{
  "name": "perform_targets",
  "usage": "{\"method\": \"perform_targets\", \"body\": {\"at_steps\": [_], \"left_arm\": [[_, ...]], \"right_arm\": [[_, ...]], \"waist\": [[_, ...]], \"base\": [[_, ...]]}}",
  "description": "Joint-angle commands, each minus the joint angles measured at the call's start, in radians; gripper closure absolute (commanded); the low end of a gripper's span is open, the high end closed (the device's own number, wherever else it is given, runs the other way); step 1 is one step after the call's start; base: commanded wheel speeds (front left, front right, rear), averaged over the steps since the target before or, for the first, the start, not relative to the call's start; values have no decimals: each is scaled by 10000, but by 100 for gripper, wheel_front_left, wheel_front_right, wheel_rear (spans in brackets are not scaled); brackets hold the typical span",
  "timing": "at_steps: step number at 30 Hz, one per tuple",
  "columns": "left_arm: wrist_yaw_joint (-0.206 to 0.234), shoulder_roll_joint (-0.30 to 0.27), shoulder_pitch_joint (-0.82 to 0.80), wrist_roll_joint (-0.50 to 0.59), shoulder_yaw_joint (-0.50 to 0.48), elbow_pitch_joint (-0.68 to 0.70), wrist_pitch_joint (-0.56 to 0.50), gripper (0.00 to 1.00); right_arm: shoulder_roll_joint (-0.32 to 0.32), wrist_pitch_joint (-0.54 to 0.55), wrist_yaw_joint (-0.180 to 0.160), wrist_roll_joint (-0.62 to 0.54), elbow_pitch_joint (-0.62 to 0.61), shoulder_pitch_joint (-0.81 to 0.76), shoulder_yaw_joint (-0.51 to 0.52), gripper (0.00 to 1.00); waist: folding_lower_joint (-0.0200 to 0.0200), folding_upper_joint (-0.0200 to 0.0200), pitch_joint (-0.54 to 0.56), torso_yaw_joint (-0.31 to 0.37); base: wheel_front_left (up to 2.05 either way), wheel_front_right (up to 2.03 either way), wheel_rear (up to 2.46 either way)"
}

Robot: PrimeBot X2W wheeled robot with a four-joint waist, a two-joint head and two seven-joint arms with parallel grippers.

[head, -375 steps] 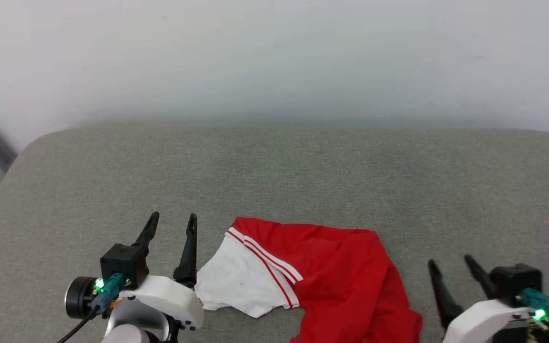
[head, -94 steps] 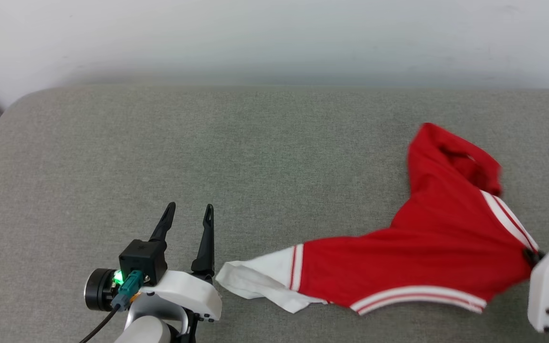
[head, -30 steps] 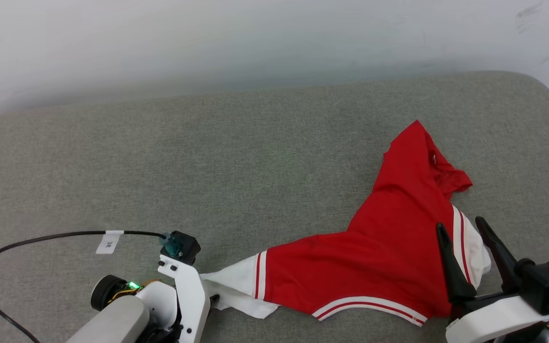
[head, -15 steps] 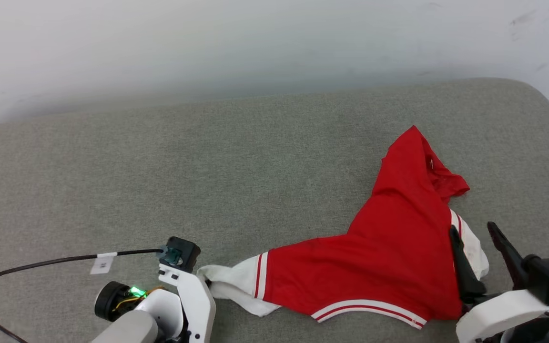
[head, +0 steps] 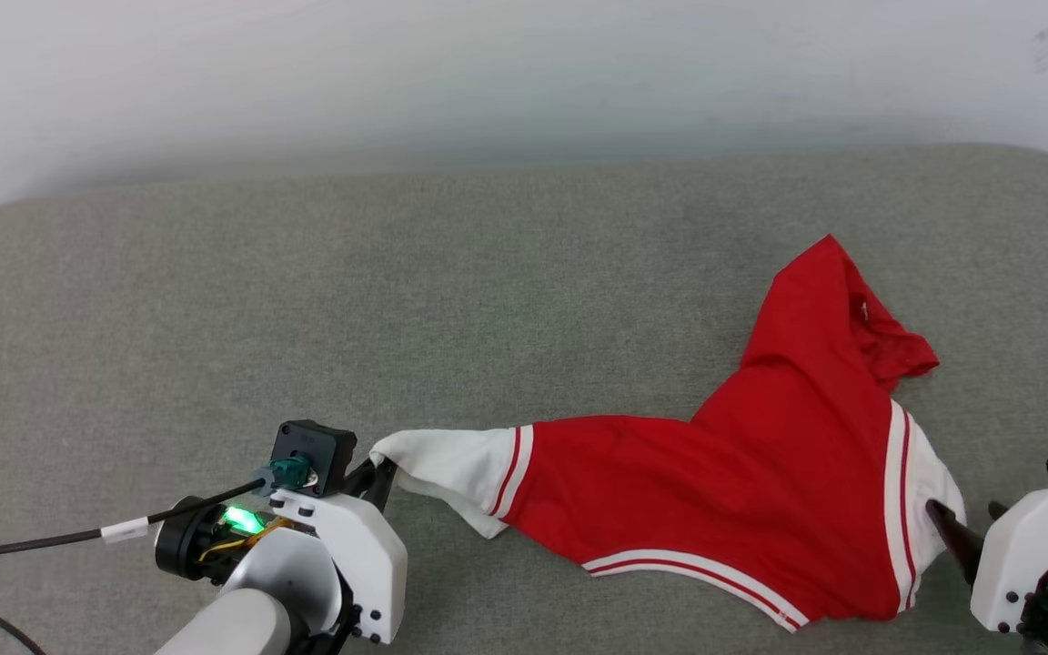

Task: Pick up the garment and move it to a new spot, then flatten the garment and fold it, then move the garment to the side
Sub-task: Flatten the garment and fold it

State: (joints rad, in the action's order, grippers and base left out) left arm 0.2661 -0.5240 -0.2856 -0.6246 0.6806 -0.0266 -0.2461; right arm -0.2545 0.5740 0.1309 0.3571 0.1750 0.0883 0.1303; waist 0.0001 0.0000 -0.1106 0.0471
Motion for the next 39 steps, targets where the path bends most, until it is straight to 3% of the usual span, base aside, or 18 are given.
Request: {"method": "perform_targets", "body": {"at_steps": [1,8,13,14,16,22,29,35,39], "left_arm": [[78,-48,-90,135,-3,286,9,100],[35,-47,-332,234,-16,523,135,100],[-7,12,-324,119,-18,410,213,100],[-14,25,-305,81,-22,387,221,100],[-29,25,-220,33,-42,310,255,100],[14,-25,-18,-134,-170,156,439,100],[230,-279,141,-443,-887,141,1026,100],[296,-478,-747,-160,-1288,370,1366,100],[47,-332,-1877,-86,-1520,-35,1487,100]], "right_arm": [[-207,961,-4,190,279,404,-222,0],[-277,1749,-5,304,1248,961,-541,0],[88,2133,-8,489,2373,931,-745,0],[138,2275,-7,518,2556,894,-815,45],[174,2236,-5,641,2680,914,-907,99],[-295,1813,-5,641,2323,1241,-1056,100],[-718,1071,-5,261,774,1879,-1613,100],[-957,1084,-7,-194,-140,2538,-2144,100],[-988,895,-7,-469,-275,3344,-2280,100]], "waist": [[-1,0,-337,-155],[-1,0,-924,-373],[-1,0,-984,-484],[-1,0,-969,-495],[-1,0,-894,-488],[-1,0,-435,-336],[-1,0,543,53],[-1,0,1241,145],[-1,0,1369,90]], "base": [[0,0,0],[0,0,0],[0,0,0],[0,0,0],[0,0,0],[0,0,0],[0,0,0],[0,0,0],[0,0,0]]}}
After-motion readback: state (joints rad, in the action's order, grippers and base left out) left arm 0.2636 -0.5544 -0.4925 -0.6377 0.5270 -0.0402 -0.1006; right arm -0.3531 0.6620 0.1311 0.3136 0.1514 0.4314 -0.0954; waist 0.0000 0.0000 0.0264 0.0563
